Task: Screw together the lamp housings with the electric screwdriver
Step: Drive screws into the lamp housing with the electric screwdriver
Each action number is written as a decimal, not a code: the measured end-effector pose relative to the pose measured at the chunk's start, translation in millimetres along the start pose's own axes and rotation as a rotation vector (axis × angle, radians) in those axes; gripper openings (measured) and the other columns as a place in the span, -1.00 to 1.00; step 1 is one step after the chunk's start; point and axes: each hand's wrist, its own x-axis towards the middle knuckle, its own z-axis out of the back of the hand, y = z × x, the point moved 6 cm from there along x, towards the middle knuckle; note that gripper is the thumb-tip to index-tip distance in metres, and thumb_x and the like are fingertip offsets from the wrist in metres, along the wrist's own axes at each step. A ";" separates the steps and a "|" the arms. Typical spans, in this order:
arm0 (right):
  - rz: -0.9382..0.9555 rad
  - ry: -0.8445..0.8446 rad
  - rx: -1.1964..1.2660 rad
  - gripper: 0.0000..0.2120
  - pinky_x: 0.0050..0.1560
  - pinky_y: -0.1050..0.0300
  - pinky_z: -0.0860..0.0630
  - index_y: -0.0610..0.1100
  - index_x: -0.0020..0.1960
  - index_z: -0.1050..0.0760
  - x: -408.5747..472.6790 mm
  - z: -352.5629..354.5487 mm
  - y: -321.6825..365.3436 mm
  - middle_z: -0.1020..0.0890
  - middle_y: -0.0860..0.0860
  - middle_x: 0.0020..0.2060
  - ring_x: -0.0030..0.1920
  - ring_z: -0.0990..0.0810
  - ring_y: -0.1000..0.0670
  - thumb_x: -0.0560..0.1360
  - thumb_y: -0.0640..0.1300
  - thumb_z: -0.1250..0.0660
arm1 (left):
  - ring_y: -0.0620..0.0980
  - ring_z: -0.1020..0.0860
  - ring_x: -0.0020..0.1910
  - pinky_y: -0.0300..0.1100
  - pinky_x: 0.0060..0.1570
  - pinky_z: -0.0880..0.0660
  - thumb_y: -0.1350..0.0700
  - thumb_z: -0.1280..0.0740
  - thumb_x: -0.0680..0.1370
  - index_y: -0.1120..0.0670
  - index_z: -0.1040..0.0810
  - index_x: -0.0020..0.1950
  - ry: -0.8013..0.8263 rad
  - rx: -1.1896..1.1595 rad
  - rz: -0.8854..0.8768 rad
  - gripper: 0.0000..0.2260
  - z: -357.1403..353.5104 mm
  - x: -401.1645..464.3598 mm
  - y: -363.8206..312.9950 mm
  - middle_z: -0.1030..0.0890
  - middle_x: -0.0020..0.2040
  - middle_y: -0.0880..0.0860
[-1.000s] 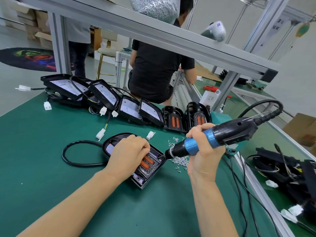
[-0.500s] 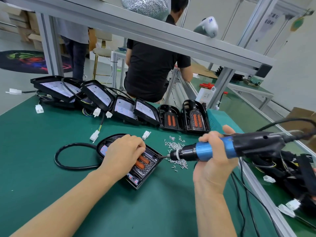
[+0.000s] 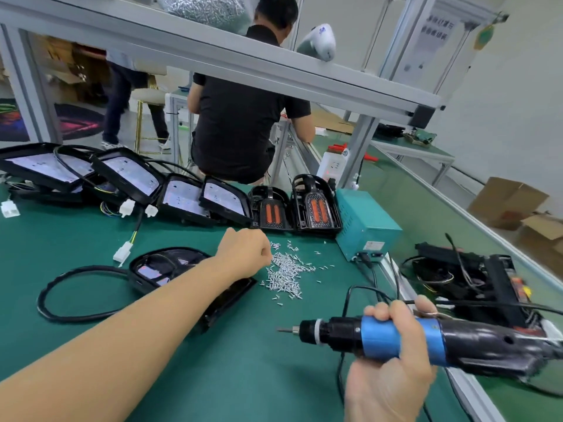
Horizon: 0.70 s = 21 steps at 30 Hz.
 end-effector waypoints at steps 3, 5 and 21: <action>0.005 -0.023 -0.026 -0.72 -0.18 0.24 -0.54 -0.03 -0.02 -0.45 0.8 8.3 2.7 -0.45 0.07 -0.39 -0.38 -0.49 0.07 0.49 -0.40 -0.21 | 0.04 -0.50 -0.14 0.01 0.30 -0.17 0.22 -0.28 0.50 -0.01 -0.55 -0.26 0.096 0.091 0.021 -0.82 -9.9 10.6 -2.8 -0.68 -0.10 0.00; 0.003 -0.035 -0.032 -0.71 -0.17 0.24 -0.55 -0.03 -0.02 -0.45 1.9 12.4 3.2 -0.45 0.07 -0.40 -0.38 -0.49 0.07 0.49 -0.41 -0.21 | 0.02 -0.46 -0.18 -0.02 0.18 -0.20 0.24 -0.30 0.47 -0.01 -0.53 -0.28 0.133 0.144 0.019 -0.82 -15.6 12.8 -5.4 -0.68 -0.08 0.00; -0.018 -0.034 -0.032 -0.73 -0.23 0.26 -0.55 -0.03 -0.04 -0.47 0.0 13.3 -2.0 -0.46 0.05 -0.41 -0.40 -0.49 0.06 0.32 -0.30 -0.28 | 0.02 -0.22 -0.39 -0.05 -0.05 -0.15 0.36 -0.15 0.45 0.06 -0.18 -0.38 0.124 0.429 -0.085 -0.71 -27.3 13.1 -13.2 -0.29 -0.41 0.01</action>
